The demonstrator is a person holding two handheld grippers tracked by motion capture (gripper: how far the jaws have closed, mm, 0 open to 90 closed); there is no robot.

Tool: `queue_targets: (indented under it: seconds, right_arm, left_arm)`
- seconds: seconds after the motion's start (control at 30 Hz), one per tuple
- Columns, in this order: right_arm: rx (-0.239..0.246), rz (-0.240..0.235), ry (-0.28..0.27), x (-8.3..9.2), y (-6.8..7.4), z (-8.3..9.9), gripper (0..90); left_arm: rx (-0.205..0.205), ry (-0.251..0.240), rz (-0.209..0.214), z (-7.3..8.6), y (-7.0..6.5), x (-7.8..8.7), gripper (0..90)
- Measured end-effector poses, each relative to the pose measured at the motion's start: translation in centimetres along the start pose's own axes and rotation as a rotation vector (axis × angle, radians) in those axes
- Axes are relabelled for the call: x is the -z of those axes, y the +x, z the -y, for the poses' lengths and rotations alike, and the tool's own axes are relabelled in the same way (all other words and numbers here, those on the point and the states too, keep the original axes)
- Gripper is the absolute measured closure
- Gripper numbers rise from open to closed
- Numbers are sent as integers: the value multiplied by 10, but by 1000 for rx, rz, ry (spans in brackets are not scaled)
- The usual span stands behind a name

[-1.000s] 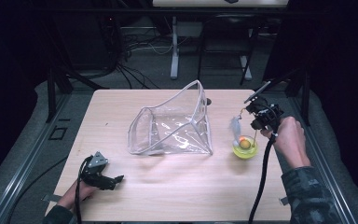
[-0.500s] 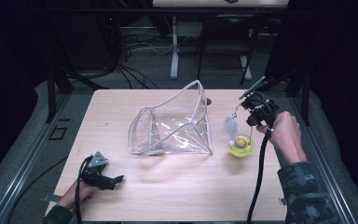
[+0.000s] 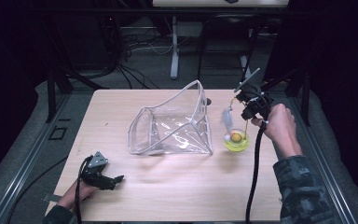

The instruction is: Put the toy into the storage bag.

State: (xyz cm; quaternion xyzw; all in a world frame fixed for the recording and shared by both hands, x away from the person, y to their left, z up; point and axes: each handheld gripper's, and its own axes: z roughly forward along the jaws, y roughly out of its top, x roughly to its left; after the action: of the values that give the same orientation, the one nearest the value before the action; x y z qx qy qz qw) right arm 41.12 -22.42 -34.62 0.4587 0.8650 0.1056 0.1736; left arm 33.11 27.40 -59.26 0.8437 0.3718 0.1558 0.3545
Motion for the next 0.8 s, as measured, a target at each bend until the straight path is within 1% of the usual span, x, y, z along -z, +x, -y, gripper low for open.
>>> queue_targets:
  seconds: [0.07, 0.1, 0.17, 0.4, 0.53, 0.57, 0.63, 0.8]
  right_arm:
    - [11, 10, 4, 1, 2, -3, 878]
    - [15, 6, 5, 3, 2, -5, 878]
    - [7, 6, -8, 4, 2, -7, 878]
    - [9, 11, -13, 13, 0, -12, 878]
    - [16, 17, -7, 16, -1, -14, 879]
    - [10, 16, -16, 18, -1, -16, 878]
    - [19, 20, -12, 20, -1, -18, 878]
    - [20, 18, -23, 25, -1, -23, 879]
  left_arm:
    - [0, 0, 0, 0, 0, 0, 2]
    - [-1, 0, 0, 0, 0, 0, 2]
    - [-4, 1, -2, 0, 0, 0, 2]
    - [-4, 1, -2, 0, 0, 0, 2]
    - [-4, 1, -2, 0, 0, 0, 2]
    - [-4, 1, -1, 0, 0, 0, 2]
    - [-4, 1, -2, 0, 0, 0, 2]
    - [-4, 1, -2, 0, 0, 0, 2]
